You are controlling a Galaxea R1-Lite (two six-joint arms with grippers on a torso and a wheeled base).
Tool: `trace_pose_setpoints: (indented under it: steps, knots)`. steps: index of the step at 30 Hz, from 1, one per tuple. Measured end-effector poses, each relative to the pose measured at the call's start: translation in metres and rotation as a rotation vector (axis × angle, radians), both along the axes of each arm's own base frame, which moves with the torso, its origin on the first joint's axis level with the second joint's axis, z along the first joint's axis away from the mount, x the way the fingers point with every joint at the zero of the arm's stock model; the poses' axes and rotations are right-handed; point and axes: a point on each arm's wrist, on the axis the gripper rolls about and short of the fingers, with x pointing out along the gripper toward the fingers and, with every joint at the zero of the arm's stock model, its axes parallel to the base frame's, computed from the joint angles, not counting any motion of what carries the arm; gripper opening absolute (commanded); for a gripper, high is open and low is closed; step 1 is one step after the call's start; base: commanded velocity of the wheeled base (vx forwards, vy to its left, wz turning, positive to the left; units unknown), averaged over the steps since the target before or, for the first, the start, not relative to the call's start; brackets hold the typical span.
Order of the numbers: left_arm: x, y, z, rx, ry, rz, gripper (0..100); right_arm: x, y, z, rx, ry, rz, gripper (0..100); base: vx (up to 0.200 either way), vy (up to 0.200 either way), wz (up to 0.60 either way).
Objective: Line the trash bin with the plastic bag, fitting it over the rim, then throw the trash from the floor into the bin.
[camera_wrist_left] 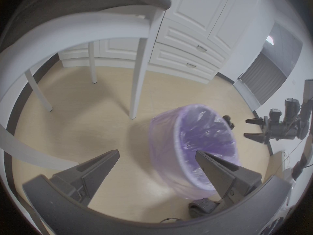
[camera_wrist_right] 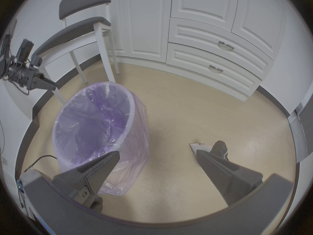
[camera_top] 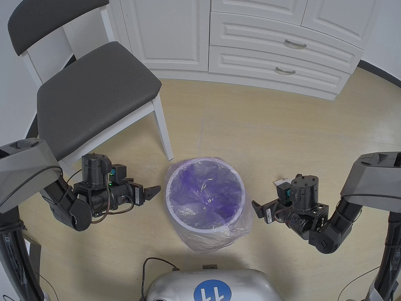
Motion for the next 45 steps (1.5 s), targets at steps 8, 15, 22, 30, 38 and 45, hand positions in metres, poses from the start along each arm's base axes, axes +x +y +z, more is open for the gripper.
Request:
trace_pose_setpoints:
  steps: [8, 15, 22, 30, 38, 45]
  knots:
    - [-0.009, -0.034, 0.018, -0.016, -0.096, 0.018, 100, -0.008, 0.0, 0.016, 0.016, -0.063, 0.001, 0, 0.0, 0.0, 0.0]
    - [0.008, -0.064, 0.016, -0.004, -0.134, -0.015, 0, -0.011, -0.002, 0.029, 0.029, -0.098, -0.006, 0, 0.0, 0.0, 0.0]
    - [0.023, -0.104, 0.011, 0.117, -0.039, -0.05, 0, -0.018, -0.008, 0.047, 0.02, -0.143, -0.012, 0, 0.0, 0.0, 0.0]
    - [0.032, -0.153, 0.023, 0.193, -0.015, -0.074, 0, -0.033, -0.033, 0.068, -0.176, -0.212, -0.037, 0, 0.0, 0.0, 0.0]
    - [0.034, -0.187, 0.005, 0.287, 0.046, -0.072, 0, -0.052, -0.057, 0.083, -0.25, -0.307, -0.085, 0, 0.0, 0.0, 0.0]
    - [0.034, -0.198, -0.025, 0.347, 0.096, -0.071, 0, -0.06, -0.07, 0.086, -0.288, -0.319, -0.113, 0, 0.0, 0.0, 0.0]
